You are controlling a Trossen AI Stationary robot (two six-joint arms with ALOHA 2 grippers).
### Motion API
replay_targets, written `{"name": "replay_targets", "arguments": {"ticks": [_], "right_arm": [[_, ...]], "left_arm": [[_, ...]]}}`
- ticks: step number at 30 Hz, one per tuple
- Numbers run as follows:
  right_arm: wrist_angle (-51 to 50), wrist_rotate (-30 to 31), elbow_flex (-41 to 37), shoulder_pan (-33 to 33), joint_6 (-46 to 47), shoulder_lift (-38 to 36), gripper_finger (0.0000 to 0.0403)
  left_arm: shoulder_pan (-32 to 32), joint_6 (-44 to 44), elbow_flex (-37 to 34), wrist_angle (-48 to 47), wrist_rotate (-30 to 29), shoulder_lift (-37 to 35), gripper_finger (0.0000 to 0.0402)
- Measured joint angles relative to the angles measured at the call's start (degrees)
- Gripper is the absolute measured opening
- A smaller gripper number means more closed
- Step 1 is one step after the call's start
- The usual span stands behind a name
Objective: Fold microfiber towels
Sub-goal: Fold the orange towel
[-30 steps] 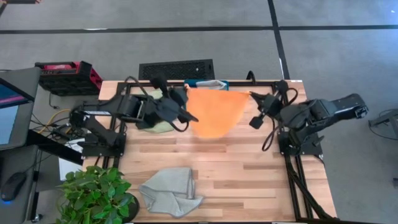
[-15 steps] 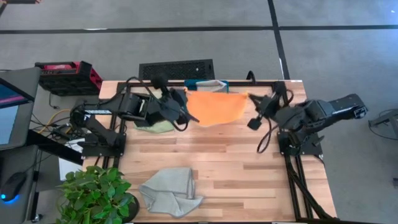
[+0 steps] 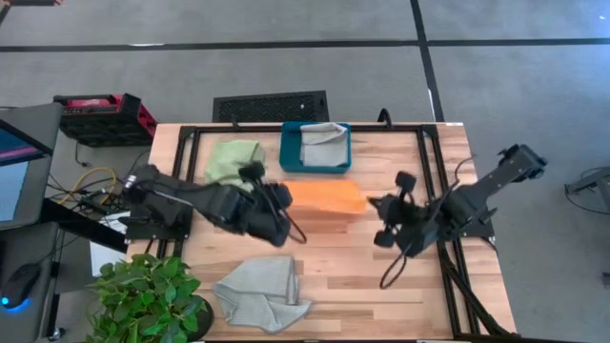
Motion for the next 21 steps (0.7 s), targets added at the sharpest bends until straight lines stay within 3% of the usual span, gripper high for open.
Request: {"name": "replay_targets", "arguments": {"ticks": [14,21], "right_arm": [[0.84,-13.74,0.02,8.61,16.33,15.43,0.0002],[9.59,-23.81,0.02,10.93,17.85,23.52,0.0002]], "left_arm": [[-11.59,-16.23,0.02,-0.47,12.59,12.27,0.0000],[-16.00,-23.20,0.04,1.46,20.25,17.86,0.0000]]}}
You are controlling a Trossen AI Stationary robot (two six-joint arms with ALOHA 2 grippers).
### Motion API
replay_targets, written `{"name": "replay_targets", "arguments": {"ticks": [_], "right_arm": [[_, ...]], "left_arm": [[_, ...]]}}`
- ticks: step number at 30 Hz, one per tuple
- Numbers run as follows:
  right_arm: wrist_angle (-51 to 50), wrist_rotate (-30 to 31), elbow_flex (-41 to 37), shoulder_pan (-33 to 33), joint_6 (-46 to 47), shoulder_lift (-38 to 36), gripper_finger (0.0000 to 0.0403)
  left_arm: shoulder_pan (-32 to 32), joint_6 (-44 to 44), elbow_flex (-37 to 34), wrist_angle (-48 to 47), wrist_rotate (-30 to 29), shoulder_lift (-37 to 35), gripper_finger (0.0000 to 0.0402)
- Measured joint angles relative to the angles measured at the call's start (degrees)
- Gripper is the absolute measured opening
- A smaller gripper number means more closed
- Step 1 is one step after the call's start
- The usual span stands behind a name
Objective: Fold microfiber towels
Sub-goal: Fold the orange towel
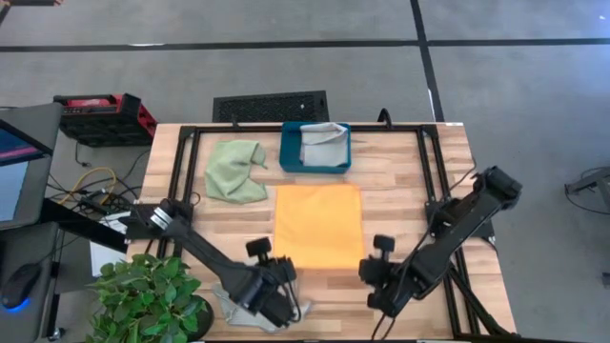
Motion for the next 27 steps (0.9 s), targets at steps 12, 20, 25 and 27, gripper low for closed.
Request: {"name": "replay_targets", "arguments": {"ticks": [12,20,25,27], "right_arm": [[9.07,-3.87,0.00,0.26,0.14,6.87,0.0002],[2.28,1.81,0.08,-3.36,0.70,3.25,0.0002],[-4.76,3.75,0.07,-8.06,1.71,2.75,0.0002],[-6.55,3.78,0.04,-10.17,1.12,2.78,0.0002]], "left_arm": [[-2.81,-5.47,0.00,3.73,2.71,2.84,0.0000],[-0.25,-7.62,0.00,-2.37,-0.44,2.94,0.0000],[3.64,-7.35,0.00,-8.36,-5.50,2.92,0.0000],[5.45,-7.03,-0.02,-9.27,-5.70,2.92,0.0000]]}}
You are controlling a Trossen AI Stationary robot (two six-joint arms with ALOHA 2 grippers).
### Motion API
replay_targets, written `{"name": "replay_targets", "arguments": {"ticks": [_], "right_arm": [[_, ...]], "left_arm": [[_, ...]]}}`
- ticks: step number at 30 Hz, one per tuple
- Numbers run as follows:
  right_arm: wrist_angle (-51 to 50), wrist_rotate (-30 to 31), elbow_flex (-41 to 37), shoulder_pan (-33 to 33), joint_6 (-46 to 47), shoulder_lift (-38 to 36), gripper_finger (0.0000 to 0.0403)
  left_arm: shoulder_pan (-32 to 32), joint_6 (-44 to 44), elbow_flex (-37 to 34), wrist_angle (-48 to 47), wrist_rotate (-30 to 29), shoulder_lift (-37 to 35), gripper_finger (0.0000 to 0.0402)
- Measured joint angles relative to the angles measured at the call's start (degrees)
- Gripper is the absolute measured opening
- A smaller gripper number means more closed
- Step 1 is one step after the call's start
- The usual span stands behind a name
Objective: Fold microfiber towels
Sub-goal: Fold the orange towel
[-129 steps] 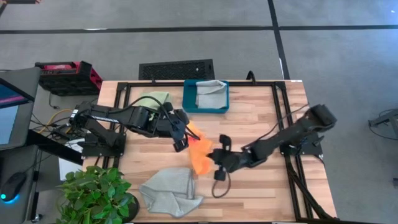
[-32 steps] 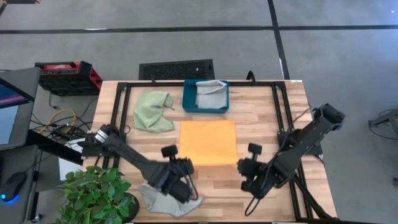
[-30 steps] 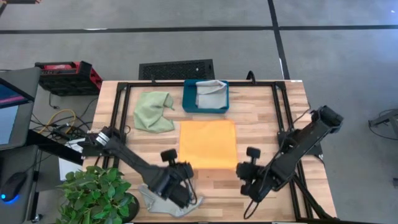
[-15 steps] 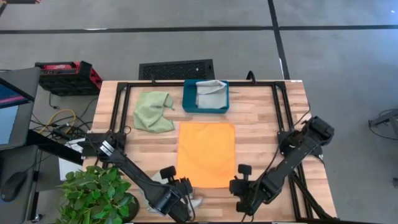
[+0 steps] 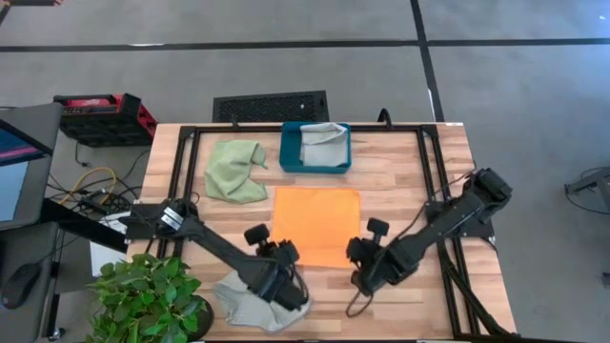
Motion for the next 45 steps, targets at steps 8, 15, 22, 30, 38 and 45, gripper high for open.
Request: {"name": "replay_targets", "arguments": {"ticks": [8,15,22,30,38,45], "right_arm": [[-6.50,4.46,-0.02,-7.62,-1.98,0.26,0.0002],[-5.12,4.92,-2.53,-12.29,-6.04,0.46,0.0002],[-2.33,6.26,-5.87,-16.84,-9.37,0.48,0.0002],[-0.30,7.24,-7.84,-21.11,-13.25,0.48,0.0003],[1.20,7.10,-7.85,-24.13,-17.01,0.48,0.0041],[3.02,7.02,-7.89,-26.90,-18.60,0.48,0.0072]], "left_arm": [[7.48,6.02,-4.13,0.47,-1.28,-0.11,0.0000],[13.03,7.09,-10.69,0.65,-3.54,-0.04,0.0000],[17.04,10.31,-12.16,2.66,-4.57,-0.04,0.0000],[19.35,14.36,-12.22,5.52,-4.06,-0.04,0.0000],[20.44,13.65,-12.22,5.98,-4.86,-0.03,0.0000],[22.35,16.53,-12.22,5.89,-4.86,-0.04,0.0028]]}}
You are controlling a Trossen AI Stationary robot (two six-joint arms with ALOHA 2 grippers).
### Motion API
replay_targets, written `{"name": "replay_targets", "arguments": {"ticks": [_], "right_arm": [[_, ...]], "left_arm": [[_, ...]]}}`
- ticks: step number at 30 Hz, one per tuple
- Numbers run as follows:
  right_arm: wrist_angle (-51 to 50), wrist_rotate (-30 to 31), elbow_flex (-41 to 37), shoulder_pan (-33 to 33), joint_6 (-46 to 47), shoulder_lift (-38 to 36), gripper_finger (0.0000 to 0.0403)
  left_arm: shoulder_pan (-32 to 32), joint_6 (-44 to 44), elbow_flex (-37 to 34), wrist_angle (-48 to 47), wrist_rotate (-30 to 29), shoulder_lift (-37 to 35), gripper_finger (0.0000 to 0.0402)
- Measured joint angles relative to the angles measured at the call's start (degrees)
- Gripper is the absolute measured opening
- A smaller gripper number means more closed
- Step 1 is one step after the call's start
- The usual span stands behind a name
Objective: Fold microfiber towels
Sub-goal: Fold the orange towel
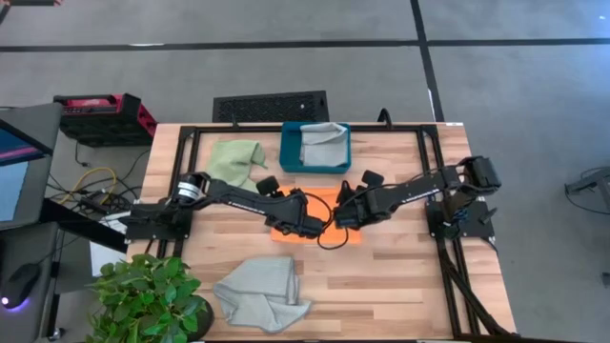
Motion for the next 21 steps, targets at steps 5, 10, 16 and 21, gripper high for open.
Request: {"name": "replay_targets", "arguments": {"ticks": [5,10,16,21], "right_arm": [[0.38,0.04,0.00,-1.59,-0.07,0.00,0.0105],[0.41,0.07,0.00,-2.74,0.27,0.00,0.0146],[-0.57,0.18,0.00,-0.98,0.58,-0.94,0.0172],[-1.88,-2.33,0.07,4.08,4.33,-4.36,0.0175]], "left_arm": [[1.41,1.73,0.00,-0.03,-0.11,0.00,0.0073],[1.97,3.48,0.00,-0.07,-0.33,0.00,0.0113],[-0.25,-0.33,0.00,-5.89,-0.22,0.01,0.0127],[-5.56,7.98,-1.10,-4.93,6.58,0.00,0.0120]]}}
